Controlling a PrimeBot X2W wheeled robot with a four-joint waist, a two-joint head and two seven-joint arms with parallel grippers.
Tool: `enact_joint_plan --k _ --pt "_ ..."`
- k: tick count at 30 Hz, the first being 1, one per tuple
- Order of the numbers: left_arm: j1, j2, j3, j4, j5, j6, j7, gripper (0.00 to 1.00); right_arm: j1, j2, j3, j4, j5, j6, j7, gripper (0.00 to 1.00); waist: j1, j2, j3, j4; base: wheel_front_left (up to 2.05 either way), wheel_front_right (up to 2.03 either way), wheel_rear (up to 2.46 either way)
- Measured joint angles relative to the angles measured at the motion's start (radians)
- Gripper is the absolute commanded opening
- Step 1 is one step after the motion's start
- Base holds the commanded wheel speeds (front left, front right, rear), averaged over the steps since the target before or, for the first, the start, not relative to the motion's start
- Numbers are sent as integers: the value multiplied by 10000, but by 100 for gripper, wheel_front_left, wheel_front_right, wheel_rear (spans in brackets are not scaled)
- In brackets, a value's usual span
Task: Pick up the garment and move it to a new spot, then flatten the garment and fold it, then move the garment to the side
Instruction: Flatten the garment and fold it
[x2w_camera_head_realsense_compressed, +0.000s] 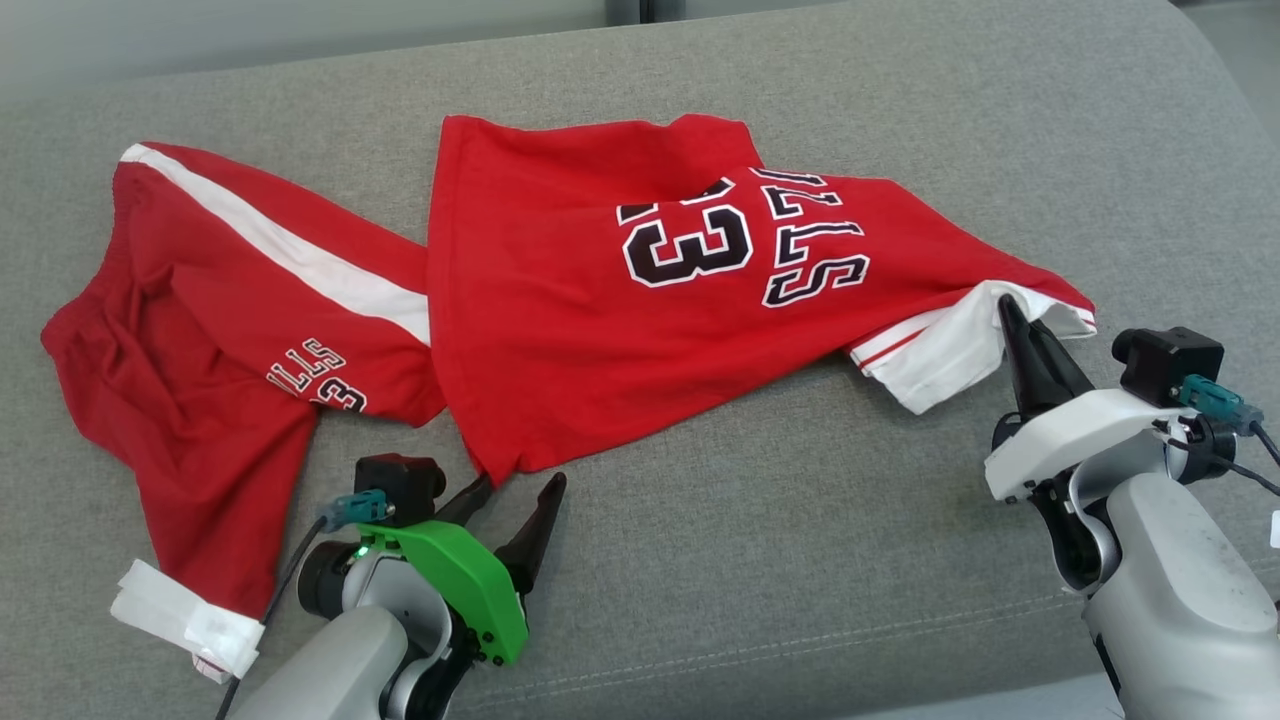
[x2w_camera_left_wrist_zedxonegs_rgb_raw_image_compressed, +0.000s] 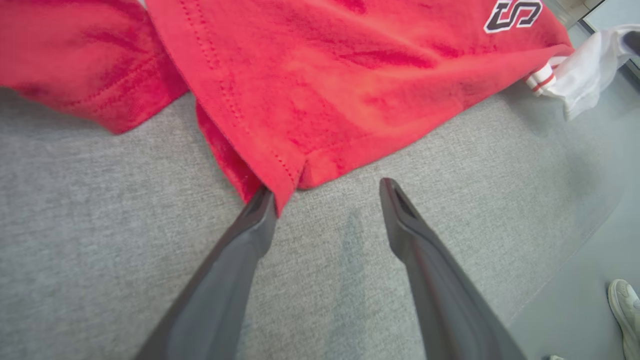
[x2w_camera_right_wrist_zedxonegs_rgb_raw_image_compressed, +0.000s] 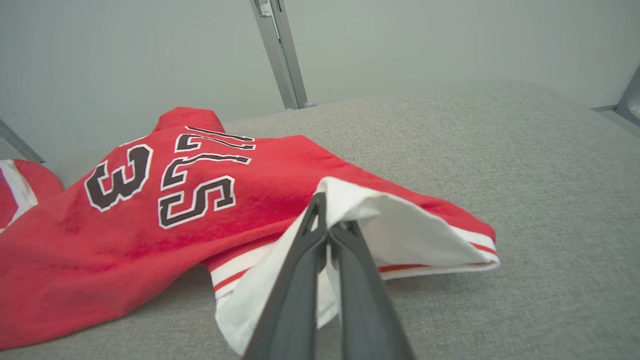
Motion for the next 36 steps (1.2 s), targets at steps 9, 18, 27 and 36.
enact_joint_plan --k 9,18,27,36 --pt "-39 -31 -36 36 8 -244 -4 100 4 -242 176 -360 293 2 -2 0 0 0 -17 -87 0 0 0" --pt "-287 142 -63 297 12 -500 88 0 23 -435 222 -635 468 2 -2 0 0 0 -39 -174 0 0 0" --pt "-358 201 -59 571 -8 -685 270 0 28 -612 267 -792 727 2 -2 0 0 0 -43 -230 0 0 0" --pt "-815 823 500 174 -468 -826 443 0 12 -1055 0 -1095 1114 12 -2 0 1 0 -213 -211 0 0 0"
